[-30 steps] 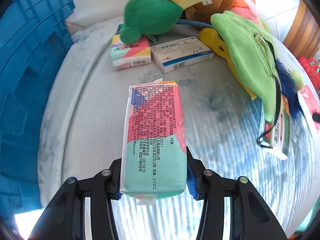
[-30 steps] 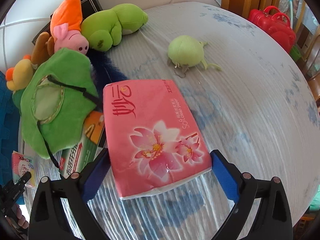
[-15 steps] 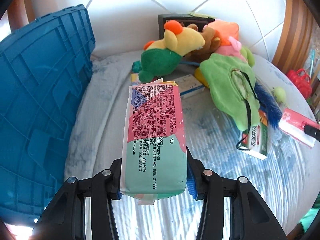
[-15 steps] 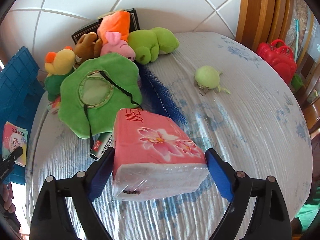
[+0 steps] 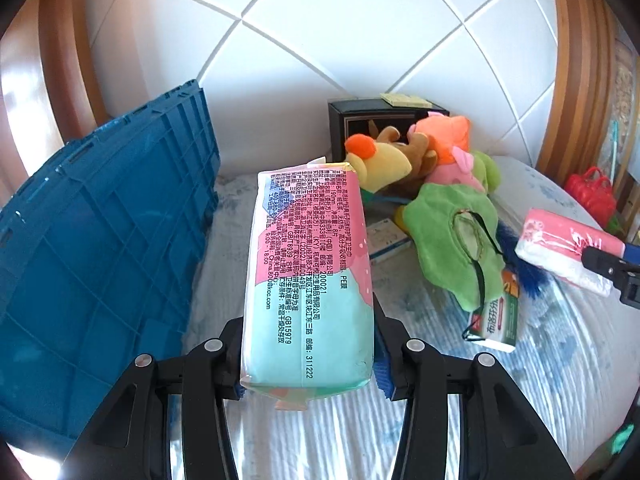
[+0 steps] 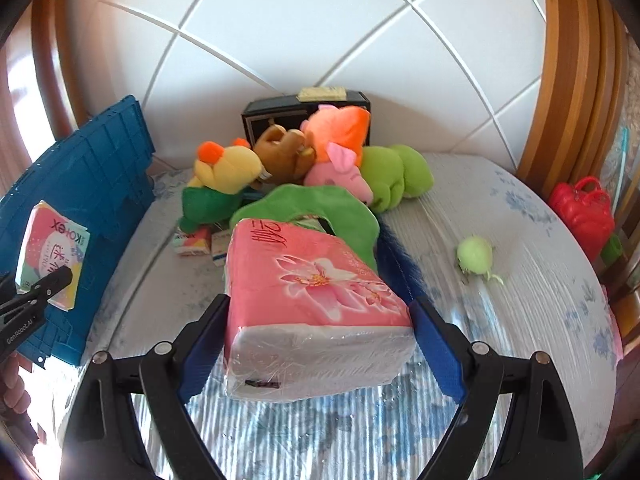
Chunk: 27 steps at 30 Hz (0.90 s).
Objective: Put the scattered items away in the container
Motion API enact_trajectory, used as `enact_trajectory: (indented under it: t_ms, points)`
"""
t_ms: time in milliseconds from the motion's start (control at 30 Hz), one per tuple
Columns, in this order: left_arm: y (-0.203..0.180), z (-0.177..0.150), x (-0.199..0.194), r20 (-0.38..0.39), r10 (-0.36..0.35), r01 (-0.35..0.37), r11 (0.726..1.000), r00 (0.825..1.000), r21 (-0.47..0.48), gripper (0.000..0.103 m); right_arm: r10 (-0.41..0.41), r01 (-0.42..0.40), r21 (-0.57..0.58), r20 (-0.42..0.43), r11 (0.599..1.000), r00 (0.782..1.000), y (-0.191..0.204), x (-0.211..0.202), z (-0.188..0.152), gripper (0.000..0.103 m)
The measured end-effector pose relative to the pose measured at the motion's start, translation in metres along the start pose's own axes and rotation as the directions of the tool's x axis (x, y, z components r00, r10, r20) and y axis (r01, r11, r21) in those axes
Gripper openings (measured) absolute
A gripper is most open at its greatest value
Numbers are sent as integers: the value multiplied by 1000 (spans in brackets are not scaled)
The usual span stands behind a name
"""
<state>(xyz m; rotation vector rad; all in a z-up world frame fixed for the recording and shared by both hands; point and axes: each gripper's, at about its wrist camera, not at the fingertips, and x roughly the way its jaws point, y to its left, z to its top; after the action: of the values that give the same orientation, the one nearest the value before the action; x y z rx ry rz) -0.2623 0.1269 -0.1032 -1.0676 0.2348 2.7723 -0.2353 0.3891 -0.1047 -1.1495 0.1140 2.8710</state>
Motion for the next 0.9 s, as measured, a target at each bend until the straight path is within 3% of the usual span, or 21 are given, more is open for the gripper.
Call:
enact_trajectory:
  t_ms: [200, 433, 500, 533, 633, 767, 900]
  points:
    - [37, 24, -42, 118, 51, -49, 999, 992, -20, 45, 47, -32, -118, 120, 992, 992, 63, -30, 35, 89]
    - [108, 43, -83, 201, 164, -147, 984, 966, -99, 45, 171, -108, -249, 247, 962, 954, 152, -62, 68, 89]
    - [128, 45, -93, 213, 200, -177, 977, 957, -123, 46, 217, -135, -287, 275, 948, 937, 179, -69, 77, 65]
    - [140, 45, -97, 213, 216, -190, 972, 953, -135, 45, 240, -148, -302, 292, 942, 926, 194, -72, 81, 44]
    - [172, 45, -100, 186, 246, -216, 962, 951, -167, 46, 269, -192, -307, 235, 932, 934, 223, -56, 93, 43]
    - [203, 39, -88, 126, 237, -210, 958, 963, -195, 45, 217, -184, -229, 124, 956, 968, 209, -19, 69, 44]
    - [187, 34, -83, 144, 223, -202, 968, 964, -147, 45, 169, -166, -152, 7, 974, 986, 195, 19, 45, 44]
